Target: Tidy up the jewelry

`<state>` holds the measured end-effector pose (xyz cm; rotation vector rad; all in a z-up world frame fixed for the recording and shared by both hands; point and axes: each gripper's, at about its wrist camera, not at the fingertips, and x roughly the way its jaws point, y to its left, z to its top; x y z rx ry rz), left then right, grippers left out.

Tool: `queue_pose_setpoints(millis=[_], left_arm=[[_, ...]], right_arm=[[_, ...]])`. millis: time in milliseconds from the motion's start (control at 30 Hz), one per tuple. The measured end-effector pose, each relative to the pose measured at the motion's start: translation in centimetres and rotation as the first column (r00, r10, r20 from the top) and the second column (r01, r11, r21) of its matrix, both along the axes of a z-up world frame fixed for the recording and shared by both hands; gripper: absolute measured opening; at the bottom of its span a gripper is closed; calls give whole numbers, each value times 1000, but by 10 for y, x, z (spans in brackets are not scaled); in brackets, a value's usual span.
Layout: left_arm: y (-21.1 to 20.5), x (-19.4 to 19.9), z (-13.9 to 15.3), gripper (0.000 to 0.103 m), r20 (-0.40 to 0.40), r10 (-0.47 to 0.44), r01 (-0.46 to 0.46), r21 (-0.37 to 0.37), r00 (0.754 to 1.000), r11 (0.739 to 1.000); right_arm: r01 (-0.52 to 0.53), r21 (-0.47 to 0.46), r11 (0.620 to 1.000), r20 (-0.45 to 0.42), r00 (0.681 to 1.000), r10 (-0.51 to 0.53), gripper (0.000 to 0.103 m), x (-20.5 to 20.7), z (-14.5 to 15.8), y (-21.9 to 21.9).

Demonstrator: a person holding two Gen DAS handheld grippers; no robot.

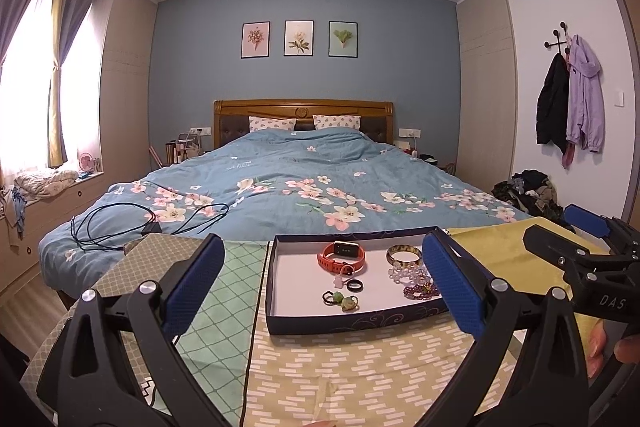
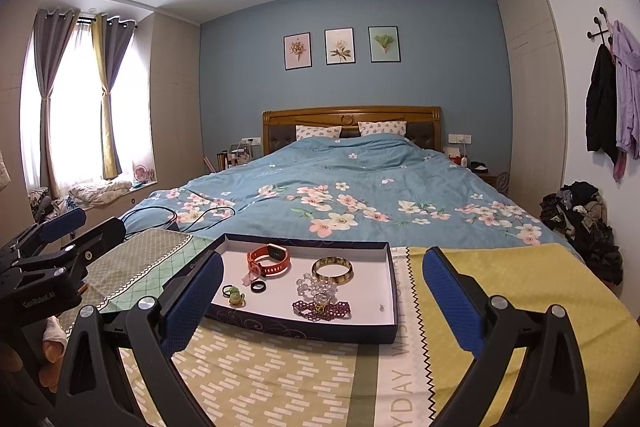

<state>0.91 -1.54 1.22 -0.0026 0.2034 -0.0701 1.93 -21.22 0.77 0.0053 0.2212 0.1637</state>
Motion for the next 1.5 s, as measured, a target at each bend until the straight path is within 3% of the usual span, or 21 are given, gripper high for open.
queue_pose_setpoints(millis=[1500], left_arm=[[-3, 5, -3, 97, 2, -3, 3, -20, 1000, 1000]], right_arm=[[7, -6, 1000, 46, 999, -6, 96, -1, 6, 1]])
